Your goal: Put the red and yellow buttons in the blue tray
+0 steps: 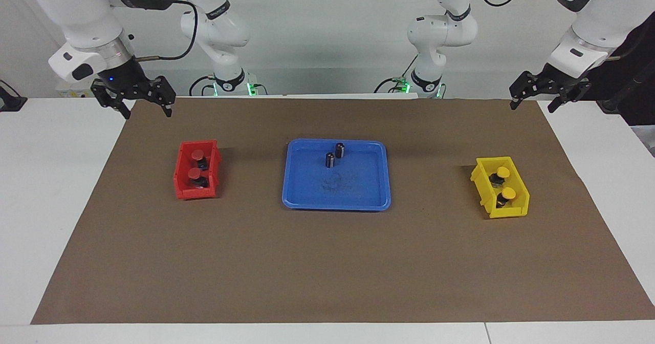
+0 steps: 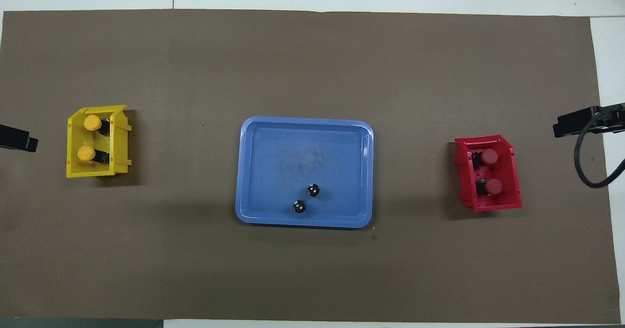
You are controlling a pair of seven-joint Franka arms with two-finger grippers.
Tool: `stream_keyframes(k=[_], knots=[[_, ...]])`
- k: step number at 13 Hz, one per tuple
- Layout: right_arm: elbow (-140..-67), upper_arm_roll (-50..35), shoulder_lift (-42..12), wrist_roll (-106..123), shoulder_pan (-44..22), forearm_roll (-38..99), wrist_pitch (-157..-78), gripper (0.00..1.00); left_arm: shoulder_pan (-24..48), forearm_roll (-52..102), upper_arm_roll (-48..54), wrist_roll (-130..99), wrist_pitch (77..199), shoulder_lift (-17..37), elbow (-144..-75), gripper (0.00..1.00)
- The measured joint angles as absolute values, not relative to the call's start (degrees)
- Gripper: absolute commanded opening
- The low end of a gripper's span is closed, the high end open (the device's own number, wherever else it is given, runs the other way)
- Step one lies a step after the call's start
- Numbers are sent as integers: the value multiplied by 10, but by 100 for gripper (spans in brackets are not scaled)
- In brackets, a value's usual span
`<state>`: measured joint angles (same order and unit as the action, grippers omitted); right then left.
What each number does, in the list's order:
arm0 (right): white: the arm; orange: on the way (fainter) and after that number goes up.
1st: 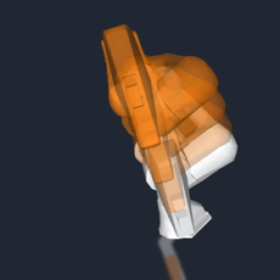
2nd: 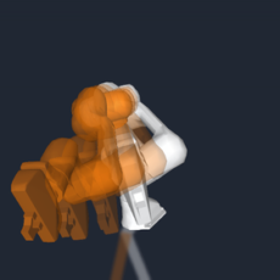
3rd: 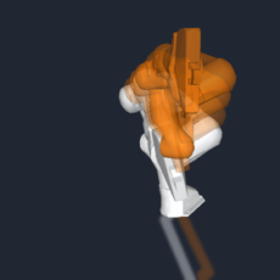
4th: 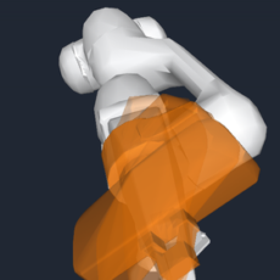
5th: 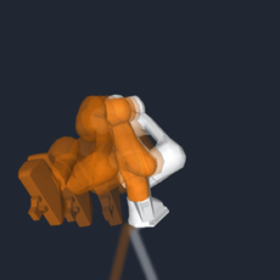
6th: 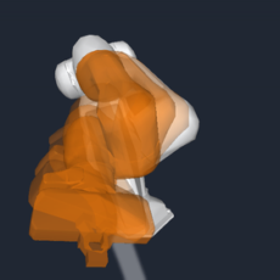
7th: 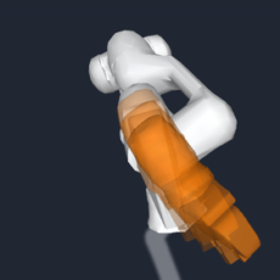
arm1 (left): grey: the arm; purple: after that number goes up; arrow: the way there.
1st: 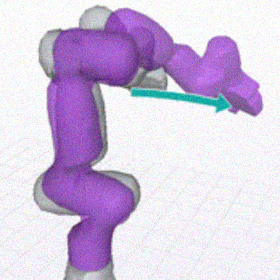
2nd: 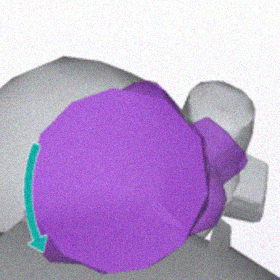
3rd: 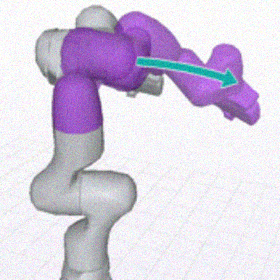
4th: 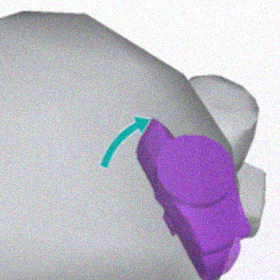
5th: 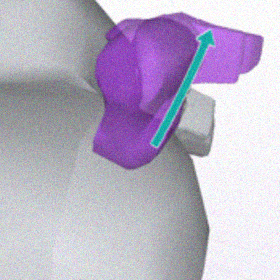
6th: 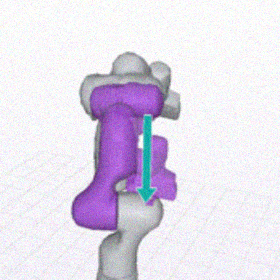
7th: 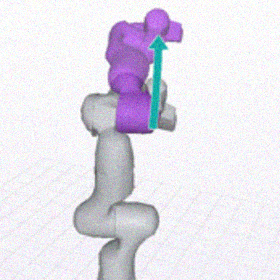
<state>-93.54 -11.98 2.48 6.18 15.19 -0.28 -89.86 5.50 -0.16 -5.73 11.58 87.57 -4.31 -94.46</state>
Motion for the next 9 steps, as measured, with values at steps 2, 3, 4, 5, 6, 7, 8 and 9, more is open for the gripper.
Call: stream_keyframes(k=[2,3,4,5,6,7,8,9], knots=[[-938,-121,25,62,151,-3,-899,100,55,-2,-57,116,876,-43,-945,100],[-940,-121,25,62,149,-3,-899,99,55,-2,-57,116,876,-43,-945,100],[-948,-122,26,62,144,-3,-906,96,55,-2,-57,116,876,-43,-945,100],[-966,-122,28,62,141,-3,-929,90,55,-2,-57,116,876,-43,-945,100],[-998,-122,32,62,138,-3,-970,80,55,-2,-57,116,876,-43,-945,100],[-1039,-123,35,62,136,-2,-1019,74,55,-2,-57,116,876,-43,-945,100],[-1069,-123,34,62,134,-2,-1054,71,55,-2,-57,116,876,-43,-945,100],[-1091,-123,28,62,132,-1,-1081,71,55,-2,-57,116,876,-43,-945,100]])
